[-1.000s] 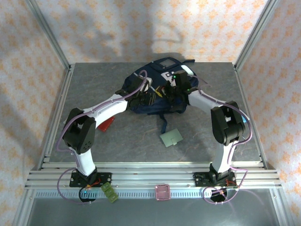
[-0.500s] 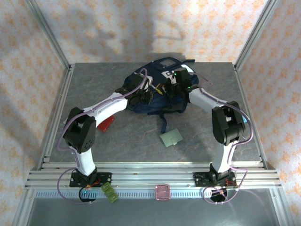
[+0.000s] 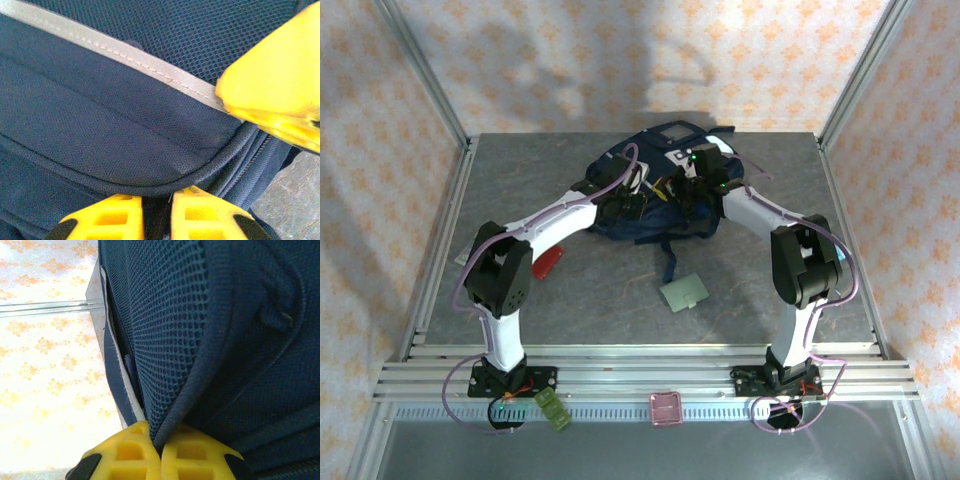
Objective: Pack the student bag
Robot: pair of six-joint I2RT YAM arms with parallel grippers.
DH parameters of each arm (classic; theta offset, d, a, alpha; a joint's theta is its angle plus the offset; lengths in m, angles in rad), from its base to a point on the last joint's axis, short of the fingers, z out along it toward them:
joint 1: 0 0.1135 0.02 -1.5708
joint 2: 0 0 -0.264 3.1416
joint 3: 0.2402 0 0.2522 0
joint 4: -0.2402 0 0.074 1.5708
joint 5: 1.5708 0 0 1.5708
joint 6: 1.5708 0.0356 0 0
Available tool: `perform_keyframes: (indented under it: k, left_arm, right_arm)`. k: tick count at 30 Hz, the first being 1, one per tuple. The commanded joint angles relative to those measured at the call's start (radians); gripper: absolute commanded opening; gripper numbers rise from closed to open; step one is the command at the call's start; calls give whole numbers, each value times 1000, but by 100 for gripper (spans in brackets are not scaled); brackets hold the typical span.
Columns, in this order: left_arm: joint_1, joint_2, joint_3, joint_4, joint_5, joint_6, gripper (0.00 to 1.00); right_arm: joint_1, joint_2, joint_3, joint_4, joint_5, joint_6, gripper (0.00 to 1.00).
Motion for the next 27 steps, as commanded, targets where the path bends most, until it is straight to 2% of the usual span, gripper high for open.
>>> perform_keyframes:
  k: [1, 4, 7, 8, 11, 12, 15, 16, 21, 27]
  left_arm:
    - [-6, 58, 26, 34, -25, -1, 6]
    - [-5, 57, 19, 25, -56, -2, 8]
    - [-6, 53, 6, 31, -64, -1, 30]
    - [-6, 53, 2, 38, -66, -3, 34]
    - [-6, 64, 7, 46, -56, -4, 30]
    - [-6, 70, 10, 47, -57, -7, 22]
    - [-5, 75, 12, 59, -72, -7, 8]
    - [-5, 76, 12, 61, -76, -6, 0]
    - [-2, 65, -11, 59, -126, -11, 0]
    - [49, -8, -84, 26, -273, -68, 0]
  right_arm:
    - [4, -80, 82, 123, -48, -20, 0]
    - [4, -79, 82, 124, -52, -20, 0]
    - [3, -80, 78, 136, -59, -13, 0]
    - [4, -79, 76, 140, -61, -9, 0]
    - [4, -79, 74, 148, -65, -3, 0]
    - [3, -81, 74, 148, -65, -4, 0]
    - [4, -84, 74, 146, -71, -3, 0]
    - [2, -85, 74, 145, -71, -4, 0]
    - [-4, -89, 76, 131, -67, -17, 0]
    - [-41, -119, -8, 139, -54, -30, 0]
